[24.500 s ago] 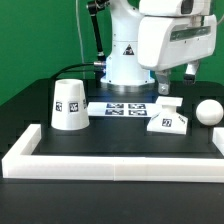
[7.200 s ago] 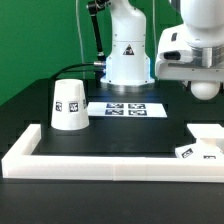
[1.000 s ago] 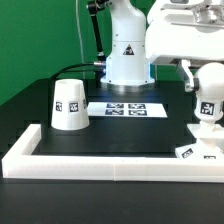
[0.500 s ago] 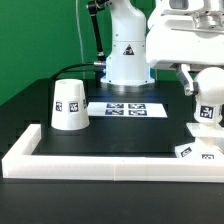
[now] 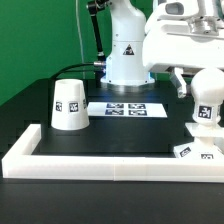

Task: Assemble lamp

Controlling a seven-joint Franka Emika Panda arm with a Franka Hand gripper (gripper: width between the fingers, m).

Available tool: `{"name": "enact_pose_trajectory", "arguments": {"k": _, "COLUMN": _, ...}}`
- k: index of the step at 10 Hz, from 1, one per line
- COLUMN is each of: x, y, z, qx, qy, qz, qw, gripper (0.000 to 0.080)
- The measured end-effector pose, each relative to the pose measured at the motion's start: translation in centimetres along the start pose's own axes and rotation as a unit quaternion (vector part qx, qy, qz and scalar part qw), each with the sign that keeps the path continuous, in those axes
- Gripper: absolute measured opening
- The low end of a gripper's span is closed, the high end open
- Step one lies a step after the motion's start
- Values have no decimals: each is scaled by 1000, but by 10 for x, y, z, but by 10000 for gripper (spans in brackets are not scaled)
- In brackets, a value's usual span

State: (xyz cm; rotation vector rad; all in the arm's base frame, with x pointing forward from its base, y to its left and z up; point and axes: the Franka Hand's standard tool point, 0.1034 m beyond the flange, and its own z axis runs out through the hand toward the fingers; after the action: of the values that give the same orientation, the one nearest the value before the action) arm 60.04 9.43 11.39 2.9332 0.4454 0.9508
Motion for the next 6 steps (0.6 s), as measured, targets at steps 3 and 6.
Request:
{"name": "enact_pose_trajectory", "arguments": {"k": 3, "x": 1, "y": 1, "z": -3, "qx": 6, "qy": -18, "qz": 4, "qw": 1000, "gripper": 698}}
{"name": "enact_pose_trajectory", "arguments": {"k": 6, "x": 10, "y": 2, "z": -15, "qx": 15, "qy": -39, "qz": 7, "qw": 999, "gripper": 699}}
